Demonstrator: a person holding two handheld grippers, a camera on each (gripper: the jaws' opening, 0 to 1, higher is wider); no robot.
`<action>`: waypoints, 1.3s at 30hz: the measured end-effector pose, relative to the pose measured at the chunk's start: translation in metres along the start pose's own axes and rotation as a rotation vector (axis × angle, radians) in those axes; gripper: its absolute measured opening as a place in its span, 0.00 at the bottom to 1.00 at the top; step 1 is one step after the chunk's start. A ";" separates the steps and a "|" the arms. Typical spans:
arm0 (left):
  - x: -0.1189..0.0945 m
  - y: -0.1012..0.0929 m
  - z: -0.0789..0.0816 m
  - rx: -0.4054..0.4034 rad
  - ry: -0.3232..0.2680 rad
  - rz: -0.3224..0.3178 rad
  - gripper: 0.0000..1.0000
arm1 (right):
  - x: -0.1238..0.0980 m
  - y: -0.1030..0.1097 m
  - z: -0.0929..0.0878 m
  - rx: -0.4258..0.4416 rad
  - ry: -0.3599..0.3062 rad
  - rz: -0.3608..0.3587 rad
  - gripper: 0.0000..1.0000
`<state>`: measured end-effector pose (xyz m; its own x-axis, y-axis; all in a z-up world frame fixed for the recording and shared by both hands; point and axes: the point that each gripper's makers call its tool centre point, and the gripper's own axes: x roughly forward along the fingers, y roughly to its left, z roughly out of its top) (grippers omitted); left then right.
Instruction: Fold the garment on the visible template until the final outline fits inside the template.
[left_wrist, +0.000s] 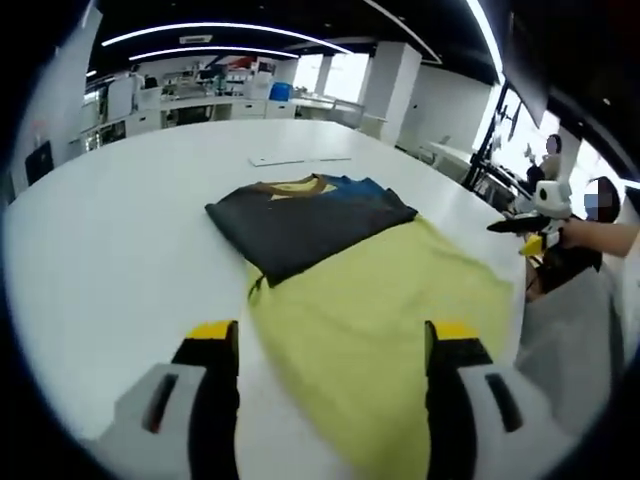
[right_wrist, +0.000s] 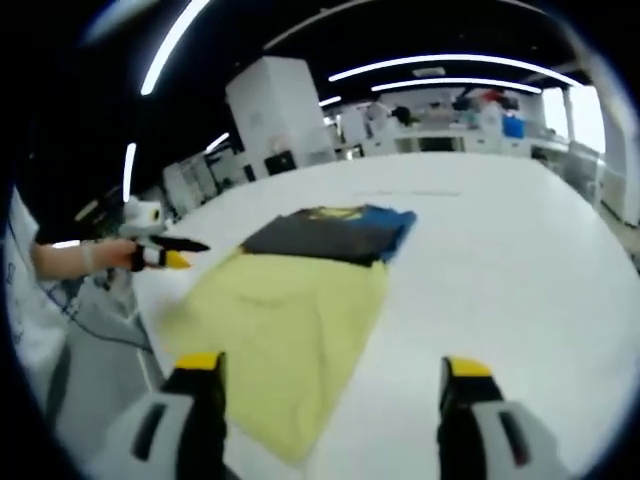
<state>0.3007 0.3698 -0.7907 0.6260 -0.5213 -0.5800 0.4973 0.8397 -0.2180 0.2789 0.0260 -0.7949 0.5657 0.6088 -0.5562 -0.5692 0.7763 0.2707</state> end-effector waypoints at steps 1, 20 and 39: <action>-0.002 0.000 -0.002 -0.003 0.003 0.001 0.72 | 0.000 -0.001 -0.002 0.000 0.002 -0.001 0.88; -0.043 -0.016 -0.060 -0.051 0.167 -0.067 0.58 | -0.009 0.010 -0.037 -0.011 0.104 0.043 0.76; -0.063 -0.034 -0.109 -0.174 0.238 -0.080 0.34 | -0.016 0.030 -0.071 0.109 0.218 0.105 0.25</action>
<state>0.1790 0.3909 -0.8321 0.4200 -0.5541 -0.7187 0.4161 0.8214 -0.3901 0.2107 0.0279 -0.8335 0.3585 0.6462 -0.6737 -0.5432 0.7313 0.4124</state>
